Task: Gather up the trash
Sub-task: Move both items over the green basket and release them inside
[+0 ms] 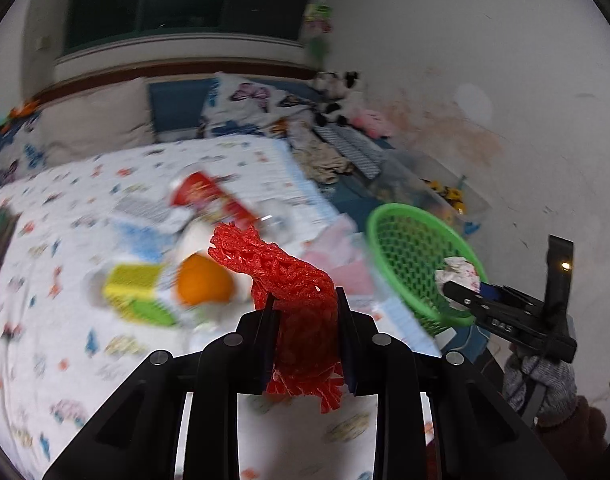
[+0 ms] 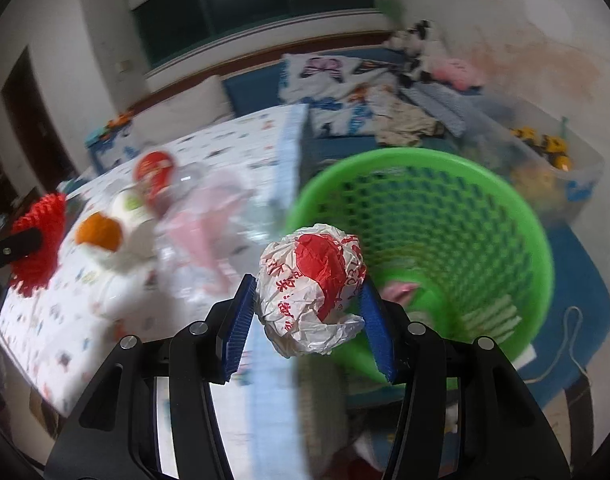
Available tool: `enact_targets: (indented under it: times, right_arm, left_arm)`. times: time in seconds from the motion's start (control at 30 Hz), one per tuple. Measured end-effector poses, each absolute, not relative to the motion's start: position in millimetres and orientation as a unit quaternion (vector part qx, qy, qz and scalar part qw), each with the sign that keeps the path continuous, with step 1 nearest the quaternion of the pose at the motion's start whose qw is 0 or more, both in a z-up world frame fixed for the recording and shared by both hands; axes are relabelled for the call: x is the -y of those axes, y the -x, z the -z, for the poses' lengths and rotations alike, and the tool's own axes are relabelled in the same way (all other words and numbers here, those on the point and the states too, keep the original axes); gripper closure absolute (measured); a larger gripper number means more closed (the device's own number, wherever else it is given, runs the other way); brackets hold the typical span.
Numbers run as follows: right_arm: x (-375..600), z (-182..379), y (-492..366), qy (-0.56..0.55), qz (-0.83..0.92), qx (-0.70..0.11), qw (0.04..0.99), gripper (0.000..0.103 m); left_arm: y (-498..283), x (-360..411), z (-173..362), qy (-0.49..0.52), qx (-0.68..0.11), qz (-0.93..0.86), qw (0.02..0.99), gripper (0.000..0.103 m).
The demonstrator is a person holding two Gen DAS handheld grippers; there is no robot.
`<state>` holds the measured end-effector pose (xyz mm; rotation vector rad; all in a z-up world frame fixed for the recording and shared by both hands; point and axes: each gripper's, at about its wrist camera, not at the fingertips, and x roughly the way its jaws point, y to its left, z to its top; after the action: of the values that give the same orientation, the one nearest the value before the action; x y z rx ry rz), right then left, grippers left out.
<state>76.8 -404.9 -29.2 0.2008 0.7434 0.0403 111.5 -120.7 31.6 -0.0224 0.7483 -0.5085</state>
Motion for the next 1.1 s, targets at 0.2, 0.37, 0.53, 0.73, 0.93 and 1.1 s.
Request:
enact_targets:
  times: [0.2,0.37,0.53,0.73,0.93,1.1]
  right_arm:
    - [440,41,-84,-0.106,0.019,-0.372,0.922,0.048]
    - [461,51,-91,-0.110,0.041,-0.378,0.918,0.042]
    - [472,52,-88,-0.108,0.053,-0.372,0.921,0.036]
    - [482,50,-76,-0.112,0.062,-0.364,0.923,0.035]
    - [494,51,-62,-0.129,0.071,-0.356,0.923,0.034]
    - [499,52,-54,-0.142,0.076,-0.353,0.922,0.034]
  left_arm:
    - [-124,167,-35,-0.006,-0.359,0.286,0.888,0.077]
    - [-134,203,-36,-0.022,-0.365,0.310,0.878,0.077]
    - [-147,240,-33,-0.037,-0.369,0.335,0.866,0.077]
    - [-160,286,-23,-0.061,-0.376,0.359,0.852,0.077]
    - [-170,322,-8,-0.077,-0.391,0.368,0.840,0.077]
    - [-178,342,6,-0.087,-0.408,0.369,0.831,0.076]
